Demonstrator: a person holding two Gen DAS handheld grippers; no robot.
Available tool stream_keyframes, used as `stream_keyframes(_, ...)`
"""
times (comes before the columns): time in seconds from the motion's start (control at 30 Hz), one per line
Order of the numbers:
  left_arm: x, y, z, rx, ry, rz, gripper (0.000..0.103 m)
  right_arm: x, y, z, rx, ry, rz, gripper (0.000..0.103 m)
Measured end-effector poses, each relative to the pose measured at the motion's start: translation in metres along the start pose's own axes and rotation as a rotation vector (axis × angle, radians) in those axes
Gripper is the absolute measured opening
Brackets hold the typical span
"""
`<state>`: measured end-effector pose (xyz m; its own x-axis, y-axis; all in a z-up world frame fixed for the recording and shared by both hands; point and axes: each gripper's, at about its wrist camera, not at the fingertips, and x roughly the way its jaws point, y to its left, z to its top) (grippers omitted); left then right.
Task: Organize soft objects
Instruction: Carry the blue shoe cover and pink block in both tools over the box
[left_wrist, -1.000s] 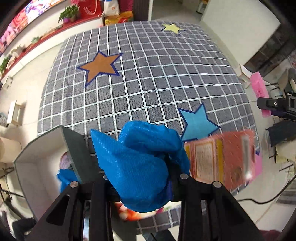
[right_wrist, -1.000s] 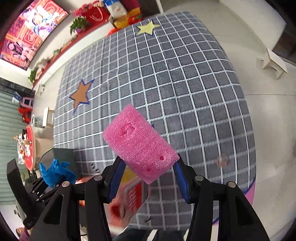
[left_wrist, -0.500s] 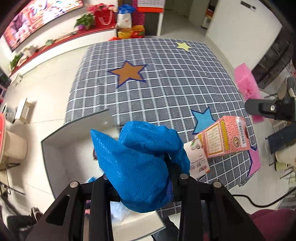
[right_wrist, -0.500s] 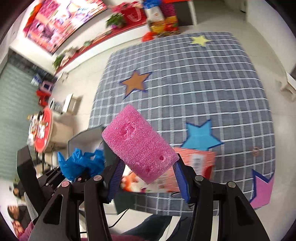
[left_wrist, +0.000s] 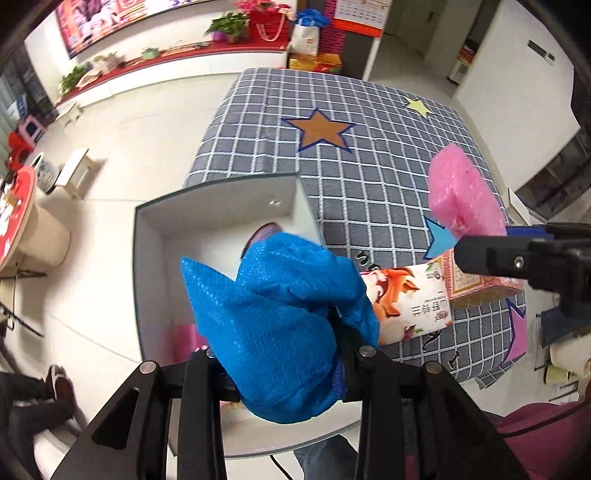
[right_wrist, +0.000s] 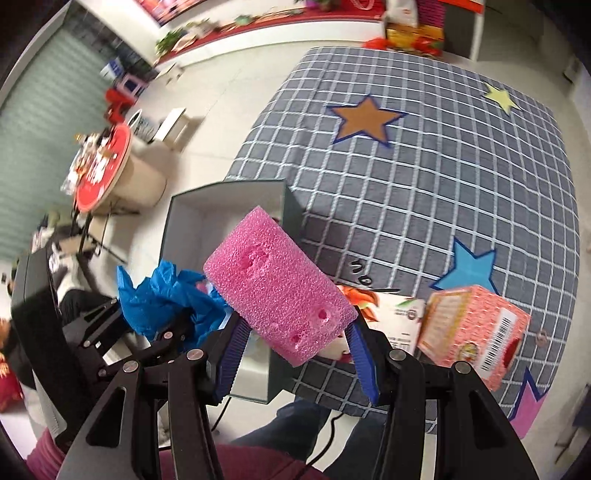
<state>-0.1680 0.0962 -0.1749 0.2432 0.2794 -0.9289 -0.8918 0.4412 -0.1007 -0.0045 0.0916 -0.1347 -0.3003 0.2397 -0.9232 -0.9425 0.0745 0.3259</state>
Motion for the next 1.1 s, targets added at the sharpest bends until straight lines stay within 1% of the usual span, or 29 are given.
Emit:
stream_keyframes(0.27,-0.003,0.016,-0.008,-0.040,-0.001,0.012,0.036,0.009,0.024,-0.003,-0.069,0.029,0.002,0.053)
stream_keyframes(1.1,-0.003,0.026,-0.015,-0.069,0.014,0.017,0.036,0.023,0.044,-0.005,-0.121,0.066,0.008,0.053)
